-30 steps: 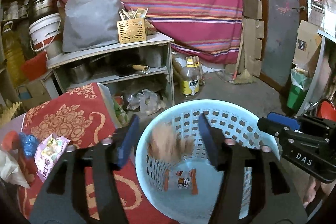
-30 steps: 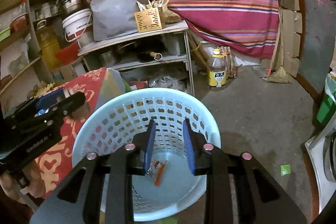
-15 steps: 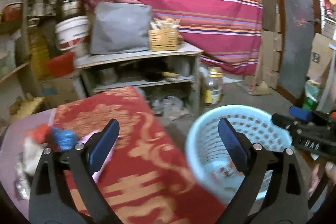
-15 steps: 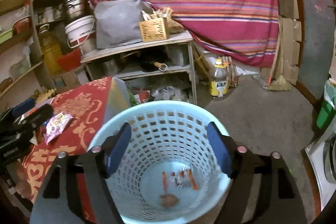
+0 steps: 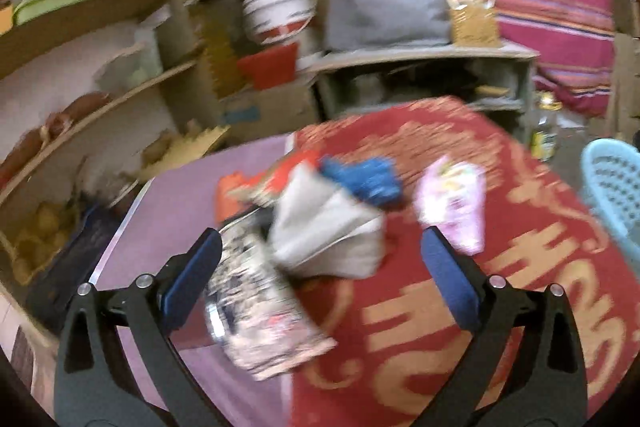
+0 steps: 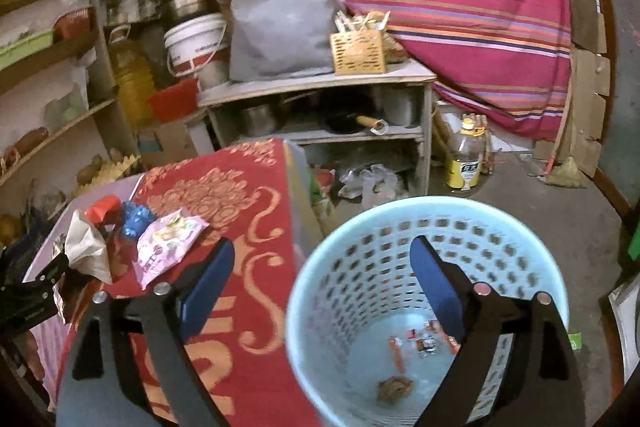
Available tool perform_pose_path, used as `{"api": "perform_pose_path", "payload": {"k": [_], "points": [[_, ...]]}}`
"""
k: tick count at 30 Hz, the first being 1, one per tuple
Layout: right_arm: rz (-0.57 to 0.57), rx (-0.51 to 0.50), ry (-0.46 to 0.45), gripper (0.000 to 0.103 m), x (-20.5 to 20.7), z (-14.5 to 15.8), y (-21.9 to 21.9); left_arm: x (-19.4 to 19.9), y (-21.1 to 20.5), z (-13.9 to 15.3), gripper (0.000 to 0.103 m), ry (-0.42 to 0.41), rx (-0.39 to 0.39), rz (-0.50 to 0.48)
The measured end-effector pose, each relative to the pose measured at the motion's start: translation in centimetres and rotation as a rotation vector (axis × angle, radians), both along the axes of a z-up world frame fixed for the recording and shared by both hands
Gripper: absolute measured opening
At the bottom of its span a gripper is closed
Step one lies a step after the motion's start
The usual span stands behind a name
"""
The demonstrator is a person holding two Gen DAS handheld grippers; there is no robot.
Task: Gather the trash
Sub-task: 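Return to the table and grasp the silver printed snack bag with the left gripper, then grasp the pink snack bag with the right gripper while the left holds the silver bag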
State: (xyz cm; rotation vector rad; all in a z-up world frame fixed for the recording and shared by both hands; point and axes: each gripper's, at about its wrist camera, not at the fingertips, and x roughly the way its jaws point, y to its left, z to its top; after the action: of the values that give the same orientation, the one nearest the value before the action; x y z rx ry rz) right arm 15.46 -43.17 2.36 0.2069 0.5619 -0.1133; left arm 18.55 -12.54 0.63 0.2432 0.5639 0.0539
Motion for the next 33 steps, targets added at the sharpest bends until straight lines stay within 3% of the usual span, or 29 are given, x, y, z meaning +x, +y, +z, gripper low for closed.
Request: {"api": "perform_pose_path", "payload": {"k": [7, 13, 18, 20, 23, 33], "points": [[0.026, -0.027, 0.063, 0.088, 2.2, -1.3, 3.7, 1.7, 3.6, -3.4, 0.095, 0.105, -0.026, 0.063], [0.057, -0.045, 0.093, 0.088, 3.7, -1.8, 6.2, 2.2, 5.0, -4.8, 0.064, 0.201, -0.080, 0.052], [0.112, -0.060, 0.101, 0.088, 4.5, -1.8, 9.0, 1.9, 6.7, -4.0, 0.040, 0.193, -0.129, 0.043], [0.138, -0.072, 0.112, 0.088, 4.9, -2.0, 10.5, 1.6, 7.5, -3.6, 0.020, 0.191, -0.137, 0.045], [0.171, -0.082, 0.128, 0.088, 5.6, -2.4, 12.6, 1.7, 8.5, -3.1, 0.006, 0.187, -0.153, 0.041], [0.209, -0.196, 0.236, 0.088, 9.0, -5.3, 19.2, 1.6, 11.8, -1.7, 0.003, 0.147, -0.189, 0.076]]}}
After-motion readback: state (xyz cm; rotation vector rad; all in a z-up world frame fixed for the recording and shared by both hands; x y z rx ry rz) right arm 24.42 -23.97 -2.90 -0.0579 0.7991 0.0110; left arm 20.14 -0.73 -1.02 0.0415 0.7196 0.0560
